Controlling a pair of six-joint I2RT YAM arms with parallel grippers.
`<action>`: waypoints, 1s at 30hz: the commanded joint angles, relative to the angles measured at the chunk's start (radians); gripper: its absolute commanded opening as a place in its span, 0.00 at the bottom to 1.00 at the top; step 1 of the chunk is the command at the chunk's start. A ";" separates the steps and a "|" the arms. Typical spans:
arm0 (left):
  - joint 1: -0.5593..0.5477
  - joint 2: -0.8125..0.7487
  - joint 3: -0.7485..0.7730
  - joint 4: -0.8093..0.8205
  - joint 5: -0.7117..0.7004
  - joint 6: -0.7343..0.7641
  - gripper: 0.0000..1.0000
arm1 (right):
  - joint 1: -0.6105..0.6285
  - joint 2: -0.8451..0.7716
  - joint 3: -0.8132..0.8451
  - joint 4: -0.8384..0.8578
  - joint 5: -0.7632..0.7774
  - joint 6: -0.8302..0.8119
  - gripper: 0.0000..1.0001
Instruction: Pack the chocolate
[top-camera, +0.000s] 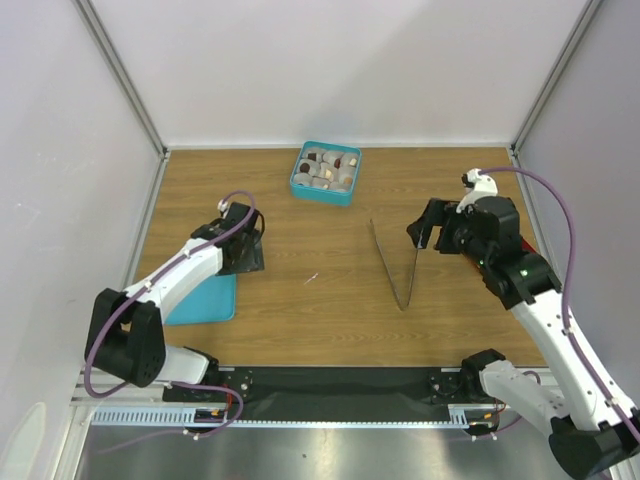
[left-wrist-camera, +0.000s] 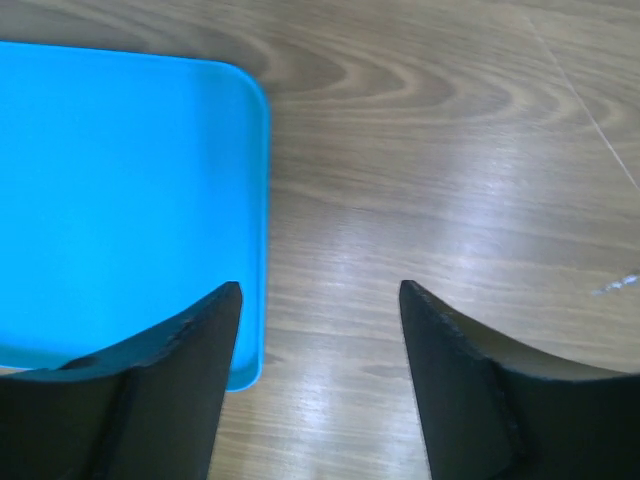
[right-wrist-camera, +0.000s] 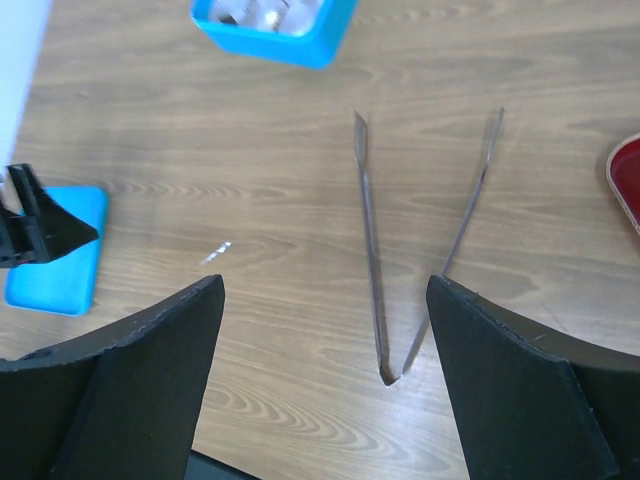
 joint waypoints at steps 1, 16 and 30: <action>0.020 0.007 0.000 0.058 -0.002 0.022 0.68 | -0.005 -0.050 -0.017 0.021 -0.028 -0.005 0.89; 0.051 0.146 -0.063 0.126 -0.010 0.002 0.57 | -0.002 -0.110 -0.054 0.026 -0.063 -0.009 0.89; 0.091 0.086 -0.057 0.100 -0.027 0.022 0.54 | 0.003 -0.078 -0.045 0.034 -0.080 -0.018 0.89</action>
